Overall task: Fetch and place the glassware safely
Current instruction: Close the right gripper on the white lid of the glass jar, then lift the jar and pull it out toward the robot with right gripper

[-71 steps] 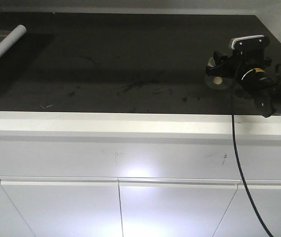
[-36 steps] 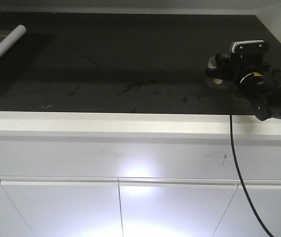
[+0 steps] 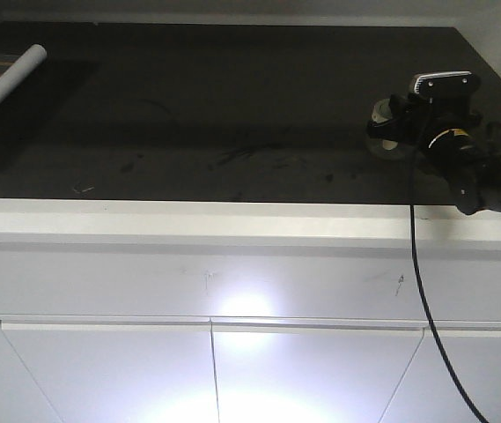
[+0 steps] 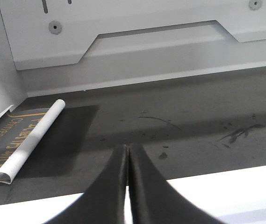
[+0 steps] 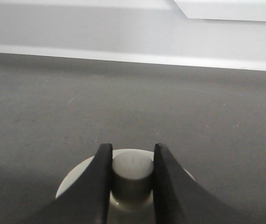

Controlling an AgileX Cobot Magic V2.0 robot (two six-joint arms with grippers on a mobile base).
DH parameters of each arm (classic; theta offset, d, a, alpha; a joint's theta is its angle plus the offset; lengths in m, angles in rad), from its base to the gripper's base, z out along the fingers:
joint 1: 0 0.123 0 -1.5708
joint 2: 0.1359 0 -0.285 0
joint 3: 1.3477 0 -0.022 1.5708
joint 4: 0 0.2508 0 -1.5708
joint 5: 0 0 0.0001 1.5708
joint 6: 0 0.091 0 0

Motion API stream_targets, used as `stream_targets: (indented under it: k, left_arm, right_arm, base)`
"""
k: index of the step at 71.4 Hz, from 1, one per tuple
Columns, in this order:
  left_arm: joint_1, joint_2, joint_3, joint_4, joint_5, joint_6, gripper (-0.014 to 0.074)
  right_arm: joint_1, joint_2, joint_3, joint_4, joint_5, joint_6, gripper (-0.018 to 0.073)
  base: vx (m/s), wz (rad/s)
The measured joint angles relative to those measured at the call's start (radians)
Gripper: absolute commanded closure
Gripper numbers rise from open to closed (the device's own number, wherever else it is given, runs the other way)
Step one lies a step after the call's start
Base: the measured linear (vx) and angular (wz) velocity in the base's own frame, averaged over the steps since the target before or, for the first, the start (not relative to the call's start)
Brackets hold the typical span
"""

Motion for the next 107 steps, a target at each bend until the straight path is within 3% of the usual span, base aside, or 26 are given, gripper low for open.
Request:
stream_targets:
  k: [32,60,69,86,107]
  left_arm:
    - [0.0,0.0,0.0,0.0,0.0,0.0,0.0603]
    - [0.0,0.0,0.0,0.0,0.0,0.0,0.0603]
    - [0.0,0.0,0.0,0.0,0.0,0.0,0.0603]
    - [0.0,0.0,0.0,0.0,-0.003,0.0,0.0603]
    - [0.0,0.0,0.0,0.0,-0.003,0.0,0.0603]
  right_arm:
    - [0.0,-0.165,0.002,-0.054,0.095,0.026,0.0563]
    - [0.0,-0.329,0.013,-0.337,0.154,0.302,0.0563]
    - [0.0,-0.375,0.114,-0.331,0.116,0.315,0.0563]
    - [0.0,-0.488,0.398,-0.252,0.011,0.233,0.0563]
    - [0.0,-0.714,0.664,-0.244,-0.104,0.233,0.0563]
  base:
    - [0.0,0.0]
    - [0.0,0.0]
    - [0.0,0.0]
    - [0.0,0.0]
    - [0.0,0.0]
